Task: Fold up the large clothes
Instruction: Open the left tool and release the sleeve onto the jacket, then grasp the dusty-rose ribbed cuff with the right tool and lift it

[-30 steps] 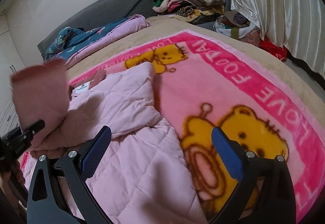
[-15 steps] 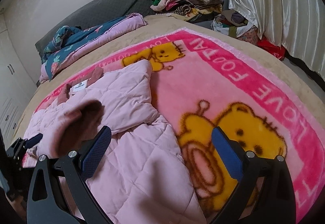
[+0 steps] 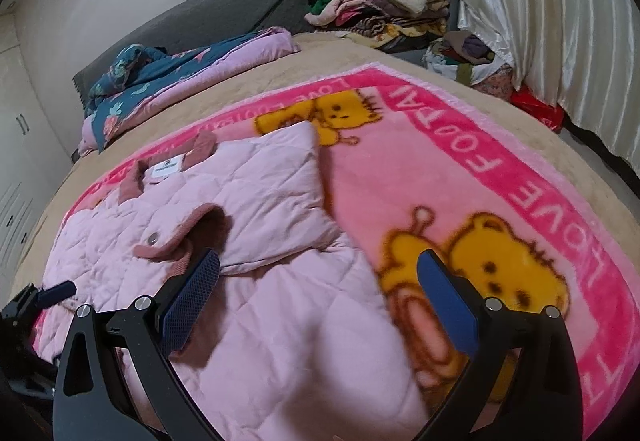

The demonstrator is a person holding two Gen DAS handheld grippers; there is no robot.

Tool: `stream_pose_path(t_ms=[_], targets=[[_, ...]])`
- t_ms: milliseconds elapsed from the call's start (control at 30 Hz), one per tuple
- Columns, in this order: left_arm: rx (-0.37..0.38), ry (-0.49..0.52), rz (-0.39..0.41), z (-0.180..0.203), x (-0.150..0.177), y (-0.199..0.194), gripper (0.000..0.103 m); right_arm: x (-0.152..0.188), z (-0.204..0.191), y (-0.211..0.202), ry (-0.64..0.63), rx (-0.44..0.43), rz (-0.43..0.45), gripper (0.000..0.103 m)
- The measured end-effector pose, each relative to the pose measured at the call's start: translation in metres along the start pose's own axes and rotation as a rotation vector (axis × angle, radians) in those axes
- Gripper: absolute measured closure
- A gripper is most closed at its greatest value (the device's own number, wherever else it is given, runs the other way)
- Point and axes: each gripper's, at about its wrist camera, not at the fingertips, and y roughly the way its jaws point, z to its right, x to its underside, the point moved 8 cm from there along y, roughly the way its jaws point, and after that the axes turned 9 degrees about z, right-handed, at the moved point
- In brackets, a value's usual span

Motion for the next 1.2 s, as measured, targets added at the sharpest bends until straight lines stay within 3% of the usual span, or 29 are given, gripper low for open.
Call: stream_pose_path(t_ms=[500, 1067, 1133, 1200], targets=[[-0.161, -0.129, 0.042, -0.092, -0.008, -0.020, 0.010, 0.015, -0.081, 0.016, -0.068, -0.134, -0.072, 0.004], [-0.198, -0.274, 0.027, -0.147, 0.006, -0.012, 0.010, 0.051, -0.113, 0.059, 0.030, -0.180, -0.199, 0.005], [-0.201, -0.281, 0.026, -0.151, 0.007, -0.011, 0.010, 0.054, -0.114, 0.062, 0.054, -0.201, -0.205, 0.012], [-0.206, -0.288, 0.025, -0.155, 0.008, -0.010, 0.010, 0.057, -0.117, 0.064, 0.062, -0.224, -0.216, 0.032]])
